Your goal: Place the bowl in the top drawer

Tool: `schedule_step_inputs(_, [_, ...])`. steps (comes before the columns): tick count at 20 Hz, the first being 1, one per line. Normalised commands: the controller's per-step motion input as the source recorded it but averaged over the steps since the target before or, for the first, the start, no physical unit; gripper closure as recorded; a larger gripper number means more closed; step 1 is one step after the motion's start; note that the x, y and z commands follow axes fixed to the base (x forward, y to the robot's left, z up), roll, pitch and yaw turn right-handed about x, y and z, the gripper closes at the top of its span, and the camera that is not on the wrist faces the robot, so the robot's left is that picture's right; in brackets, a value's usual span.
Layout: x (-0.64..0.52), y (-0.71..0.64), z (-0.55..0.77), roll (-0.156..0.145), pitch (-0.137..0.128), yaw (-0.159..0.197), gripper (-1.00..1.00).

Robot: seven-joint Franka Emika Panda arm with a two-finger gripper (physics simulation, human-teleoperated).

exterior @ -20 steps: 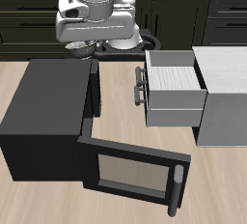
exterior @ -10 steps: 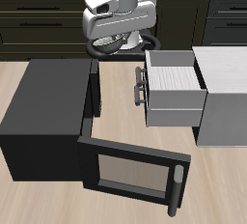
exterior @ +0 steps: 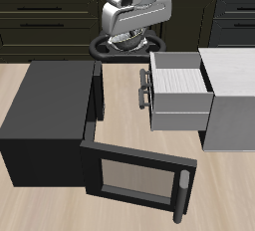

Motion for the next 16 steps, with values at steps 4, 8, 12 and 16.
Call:
schedule_step_inputs(4, [0.1, 0.11, -0.05, -0.034, 0.015, 0.207, 1.0])
schedule_step_inputs(8, [0.19, 0.09, -0.1, -0.054, 0.024, 0.206, 1.0])
schedule_step_inputs(12, [0.14, 0.09, 0.01, -0.04, -0.036, 0.174, 1.0])
schedule_step_inputs(16, [0.05, 0.1, 0.0, -0.019, -0.021, 0.144, 1.0])
